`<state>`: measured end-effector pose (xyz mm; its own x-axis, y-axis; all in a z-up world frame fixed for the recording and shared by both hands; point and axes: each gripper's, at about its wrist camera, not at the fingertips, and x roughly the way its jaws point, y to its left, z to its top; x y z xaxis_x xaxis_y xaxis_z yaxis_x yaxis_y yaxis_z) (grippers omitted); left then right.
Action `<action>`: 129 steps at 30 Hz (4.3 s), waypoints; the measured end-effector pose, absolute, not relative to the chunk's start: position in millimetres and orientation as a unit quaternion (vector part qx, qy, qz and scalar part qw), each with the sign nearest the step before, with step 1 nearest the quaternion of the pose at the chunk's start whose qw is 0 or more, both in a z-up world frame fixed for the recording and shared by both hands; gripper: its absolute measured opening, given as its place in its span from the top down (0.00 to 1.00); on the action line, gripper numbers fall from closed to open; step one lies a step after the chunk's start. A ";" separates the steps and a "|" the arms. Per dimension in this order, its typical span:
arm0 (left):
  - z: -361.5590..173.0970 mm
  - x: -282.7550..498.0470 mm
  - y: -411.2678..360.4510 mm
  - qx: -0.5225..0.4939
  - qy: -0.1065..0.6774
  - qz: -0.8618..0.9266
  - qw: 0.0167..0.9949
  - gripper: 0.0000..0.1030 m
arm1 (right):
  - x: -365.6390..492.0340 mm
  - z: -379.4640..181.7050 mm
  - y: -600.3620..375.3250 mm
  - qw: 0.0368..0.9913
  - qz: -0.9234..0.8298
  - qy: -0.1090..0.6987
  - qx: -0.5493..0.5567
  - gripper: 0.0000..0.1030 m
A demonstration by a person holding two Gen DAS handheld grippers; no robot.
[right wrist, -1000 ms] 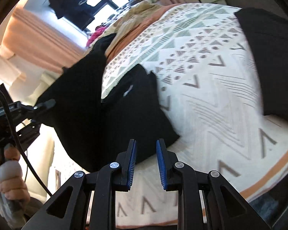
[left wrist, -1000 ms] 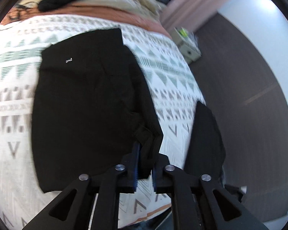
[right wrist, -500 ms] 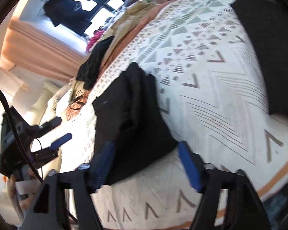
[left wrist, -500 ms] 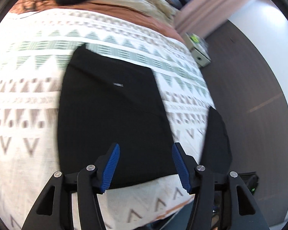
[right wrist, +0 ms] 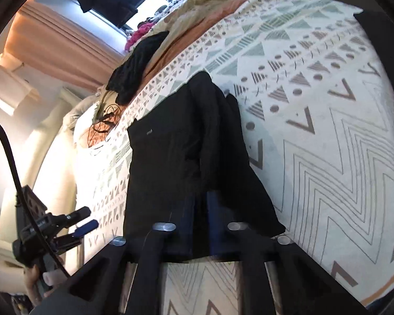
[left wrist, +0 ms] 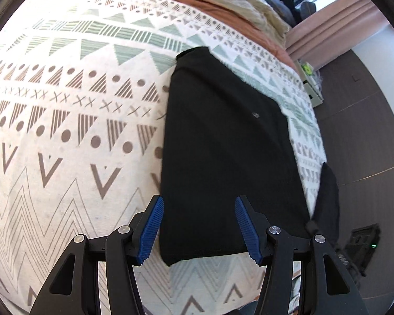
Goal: Fold large clothes
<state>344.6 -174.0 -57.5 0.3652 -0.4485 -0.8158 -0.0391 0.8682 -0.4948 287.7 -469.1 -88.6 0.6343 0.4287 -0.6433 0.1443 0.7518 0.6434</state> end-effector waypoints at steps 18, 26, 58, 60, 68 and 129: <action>-122.6 323.3 -217.4 -0.147 0.586 -0.152 0.782 0.44 | 246.5 -166.3 -507.7 0.809 0.042 0.414 0.415 0.96; -119.1 331.3 -210.2 -0.154 0.575 -0.150 0.789 0.44 | 256.8 -154.8 -502.8 0.810 0.031 0.443 0.383 0.92; -126.3 478.0 -212.0 -0.204 0.557 -0.159 0.790 0.44 | 433.7 -169.0 -505.7 0.743 0.202 0.516 0.375 0.23; -128.4 487.2 -213.8 -0.205 0.557 -0.159 0.789 0.44 | 444.0 -171.9 -505.6 0.733 0.222 0.519 0.379 0.23; -134.7 517.9 -220.2 -0.211 0.561 -0.155 0.785 0.44 | 475.9 -177.8 -491.3 0.712 0.259 0.525 0.387 0.23; 162.9 266.3 149.8 -0.270 0.326 -0.062 0.904 0.80 | 325.0 142.8 -141.7 0.783 0.451 0.379 0.203 0.84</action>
<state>266.3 149.8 162.9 0.7793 -0.2880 -0.5566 -0.0647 0.8464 -0.5286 325.0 -141.7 142.8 0.3072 0.8587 -0.4102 -0.5520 0.5119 0.6583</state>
